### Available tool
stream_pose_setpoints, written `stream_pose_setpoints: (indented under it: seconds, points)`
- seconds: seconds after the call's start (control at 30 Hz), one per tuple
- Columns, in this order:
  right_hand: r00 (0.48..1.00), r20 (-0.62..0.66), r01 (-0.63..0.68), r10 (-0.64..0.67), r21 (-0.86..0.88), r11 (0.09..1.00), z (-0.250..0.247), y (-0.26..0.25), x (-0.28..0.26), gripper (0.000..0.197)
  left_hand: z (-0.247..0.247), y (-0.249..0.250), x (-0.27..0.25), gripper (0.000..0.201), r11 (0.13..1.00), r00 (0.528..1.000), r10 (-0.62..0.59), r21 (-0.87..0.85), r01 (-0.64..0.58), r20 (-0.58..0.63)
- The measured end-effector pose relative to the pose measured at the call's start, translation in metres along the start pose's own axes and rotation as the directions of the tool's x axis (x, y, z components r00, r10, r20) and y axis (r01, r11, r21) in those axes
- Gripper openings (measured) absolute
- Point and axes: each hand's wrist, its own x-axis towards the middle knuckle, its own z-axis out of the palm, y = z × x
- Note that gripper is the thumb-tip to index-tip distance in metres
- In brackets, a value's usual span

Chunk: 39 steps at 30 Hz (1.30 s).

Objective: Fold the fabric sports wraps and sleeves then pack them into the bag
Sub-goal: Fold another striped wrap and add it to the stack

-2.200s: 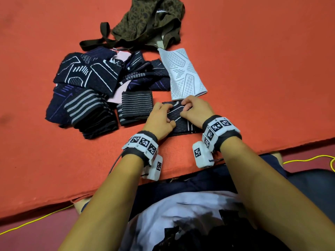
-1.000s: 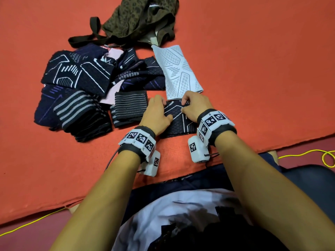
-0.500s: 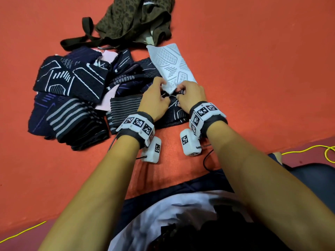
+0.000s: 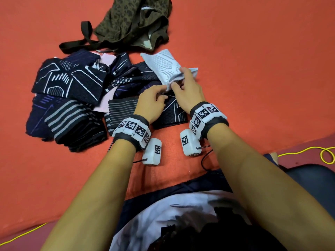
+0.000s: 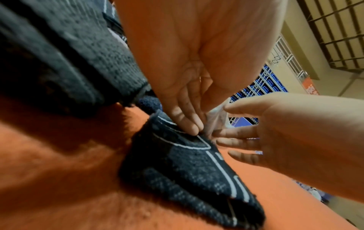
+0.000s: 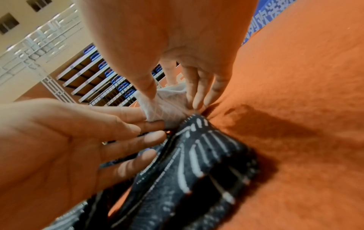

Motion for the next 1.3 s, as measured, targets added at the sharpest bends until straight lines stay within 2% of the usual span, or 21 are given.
stream_pose_setpoints:
  seconds: [0.07, 0.17, 0.23, 0.3, 0.43, 0.5, 0.6, 0.73, 0.83, 0.9, 1.0, 1.03, 1.07, 1.1, 1.13, 1.17, 1.23, 1.27, 1.3]
  points:
    - [1.0, -0.027, 0.013, -0.012, 0.002, 1.0, -0.003, -0.005, 0.0, 0.054, 0.0, 0.003, -0.004, 0.039, 0.999, 1.0, 0.027, -0.041, -0.027, -0.006]
    - [0.995, -0.089, -0.049, 0.052, 0.038, 0.998, -0.009, -0.004, -0.002, 0.062, -0.007, 0.001, -0.015, 0.032, 0.991, 0.998, 0.005, -0.131, -0.012, -0.055]
    - [0.987, -0.129, -0.097, 0.098, 0.014, 0.995, -0.014, 0.001, -0.006, 0.053, -0.014, -0.003, -0.025, 0.026, 0.981, 0.997, -0.049, -0.191, 0.035, -0.065]
    - [0.986, -0.116, -0.124, 0.119, -0.034, 0.992, -0.016, 0.004, -0.013, 0.036, -0.02, -0.006, -0.036, 0.019, 0.973, 0.992, -0.11, -0.212, 0.094, -0.069]
    - [1.0, 0.025, -0.013, 0.015, -0.11, 0.994, -0.003, 0.003, -0.025, 0.036, -0.023, -0.01, -0.051, 0.015, 0.978, 0.985, -0.107, -0.194, 0.08, -0.134]
    - [0.995, 0.09, 0.059, -0.044, -0.167, 0.984, 0.0, 0.004, -0.03, 0.043, -0.026, -0.013, -0.054, 0.012, 0.995, 0.982, -0.08, -0.08, 0.067, -0.171]
    - [0.977, 0.205, 0.108, -0.063, -0.214, 0.971, 0.0, 0.004, -0.035, 0.054, -0.034, -0.019, -0.057, 0.026, 0.993, 0.981, -0.01, 0.116, 0.033, -0.192]
    - [0.931, 0.356, 0.153, -0.078, -0.186, 0.971, 0.005, -0.005, -0.049, 0.05, -0.035, -0.024, -0.063, 0.037, 0.99, 0.984, -0.003, 0.137, 0.028, -0.18]
    - [0.849, 0.528, 0.136, -0.009, -0.201, 0.97, 0.01, -0.016, -0.064, 0.036, -0.035, -0.027, -0.069, 0.04, 0.993, 0.978, 0.023, 0.121, 0.002, -0.208]
    - [0.753, 0.657, 0.132, 0.041, -0.212, 0.968, 0.012, -0.022, -0.072, 0.034, -0.039, -0.026, -0.074, 0.041, 0.994, 0.974, 0.038, 0.108, -0.015, -0.222]
    - [0.565, 0.819, 0.106, 0.098, -0.191, 0.976, 0.017, -0.03, -0.081, 0.031, -0.047, -0.026, -0.081, 0.043, 0.996, 0.98, 0.049, 0.082, -0.033, -0.193]
    - [0.527, 0.844, 0.085, 0.098, -0.168, 0.982, 0.018, -0.032, -0.084, 0.028, -0.051, -0.027, -0.083, 0.043, 0.995, 0.986, 0.04, 0.094, -0.025, -0.163]
    - [0.512, 0.854, 0.047, 0.095, -0.138, 0.989, 0.02, -0.034, -0.085, 0.026, -0.055, -0.028, -0.086, 0.043, 0.994, 0.991, 0.027, 0.113, -0.012, -0.129]
    - [0.525, 0.847, 0.002, 0.085, -0.101, 0.995, 0.022, -0.034, -0.086, 0.025, -0.058, -0.03, -0.09, 0.042, 0.992, 0.996, 0.013, 0.128, -0.001, -0.094]
    - [0.571, 0.818, -0.035, 0.062, -0.051, 0.998, 0.024, -0.035, -0.085, 0.023, -0.062, -0.031, -0.093, 0.041, 0.99, 0.998, -0.001, 0.143, 0.009, -0.059]
    - [0.647, 0.762, -0.024, 0.025, -0.013, 1.0, 0.027, -0.035, -0.082, 0.018, -0.065, -0.033, -0.096, 0.039, 0.987, 0.999, -0.014, 0.16, 0.018, -0.031]
    - [0.82, 0.57, 0.131, -0.055, -0.093, 0.987, 0.031, -0.031, -0.073, 0.01, -0.071, -0.037, -0.102, 0.038, 0.978, 0.998, -0.061, 0.201, 0.062, -0.01]
    - [0.879, 0.471, 0.175, -0.072, -0.18, 0.968, 0.031, -0.028, -0.068, 0.013, -0.074, -0.039, -0.104, 0.038, 0.971, 0.995, -0.094, 0.218, 0.094, -0.013]
    - [0.91, 0.411, 0.175, -0.065, -0.237, 0.956, 0.032, -0.024, -0.066, 0.017, -0.077, -0.041, -0.106, 0.038, 0.964, 0.992, -0.125, 0.232, 0.126, -0.018]
